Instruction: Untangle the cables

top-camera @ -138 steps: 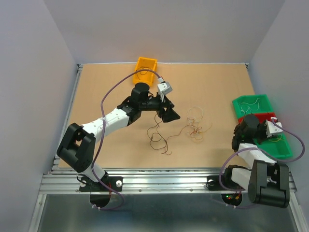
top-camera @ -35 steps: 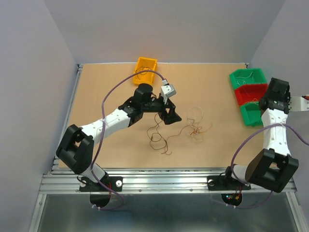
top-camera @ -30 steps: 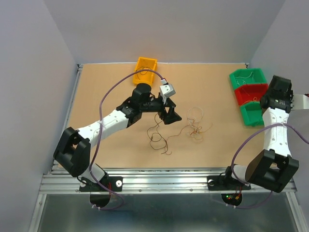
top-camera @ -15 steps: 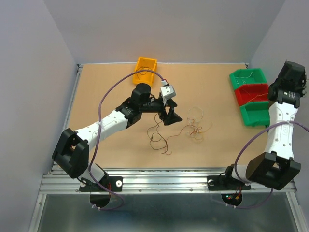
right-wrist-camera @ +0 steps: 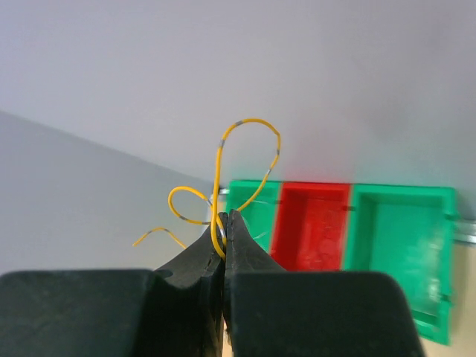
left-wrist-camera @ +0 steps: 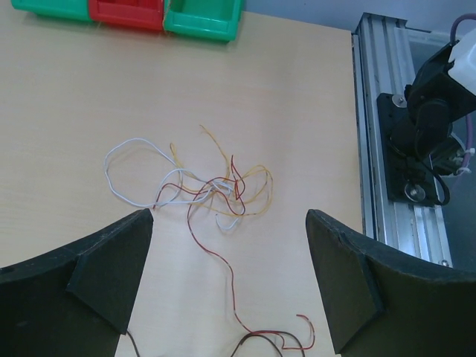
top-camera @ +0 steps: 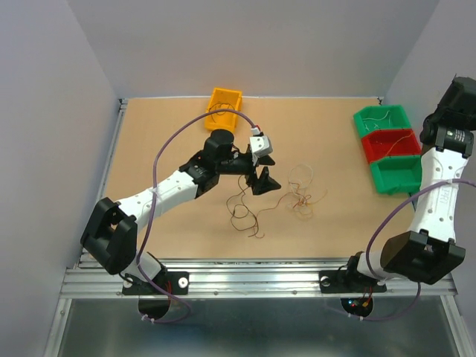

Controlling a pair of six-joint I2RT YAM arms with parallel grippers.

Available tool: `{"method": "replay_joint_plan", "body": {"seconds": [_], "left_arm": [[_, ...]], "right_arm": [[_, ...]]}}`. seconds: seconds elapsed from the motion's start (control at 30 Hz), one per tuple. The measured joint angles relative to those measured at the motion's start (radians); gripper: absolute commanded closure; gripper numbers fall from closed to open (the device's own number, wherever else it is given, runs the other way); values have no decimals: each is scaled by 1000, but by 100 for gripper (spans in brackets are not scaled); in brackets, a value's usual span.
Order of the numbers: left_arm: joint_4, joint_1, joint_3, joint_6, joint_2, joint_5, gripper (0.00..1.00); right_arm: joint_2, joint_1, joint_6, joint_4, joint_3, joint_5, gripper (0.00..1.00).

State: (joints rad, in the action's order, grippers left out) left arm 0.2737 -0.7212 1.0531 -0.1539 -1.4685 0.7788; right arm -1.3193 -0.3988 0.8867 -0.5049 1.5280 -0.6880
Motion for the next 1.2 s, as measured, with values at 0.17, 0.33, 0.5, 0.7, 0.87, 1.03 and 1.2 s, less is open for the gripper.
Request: {"method": "replay_joint_plan", "body": {"seconds": [0.17,0.33,0.5,0.7,0.87,1.03,1.2], "left_arm": [[-1,-1,0,-28,0,0,5],[-1,-6,0,-53,0,0,4],[-1,-13,0,-68,-19,3,4],[-11,-18,0,-76,-70,5,4],[-20,-20,0,-78,-75,5,4],[-22,-26,0,-84,-75,6,4],[-25,-31,0,-90,-75,6,4]], "right_arm": [[-63,1,-35,53,127,121,99],[-57,1,-69,80,139,153,99],[-26,1,-99,103,139,114,99],[-17,1,-132,126,148,111,99],[1,1,-123,140,82,71,99],[45,1,-76,143,-67,-3,99],[49,1,-29,142,-155,-61,99]]}}
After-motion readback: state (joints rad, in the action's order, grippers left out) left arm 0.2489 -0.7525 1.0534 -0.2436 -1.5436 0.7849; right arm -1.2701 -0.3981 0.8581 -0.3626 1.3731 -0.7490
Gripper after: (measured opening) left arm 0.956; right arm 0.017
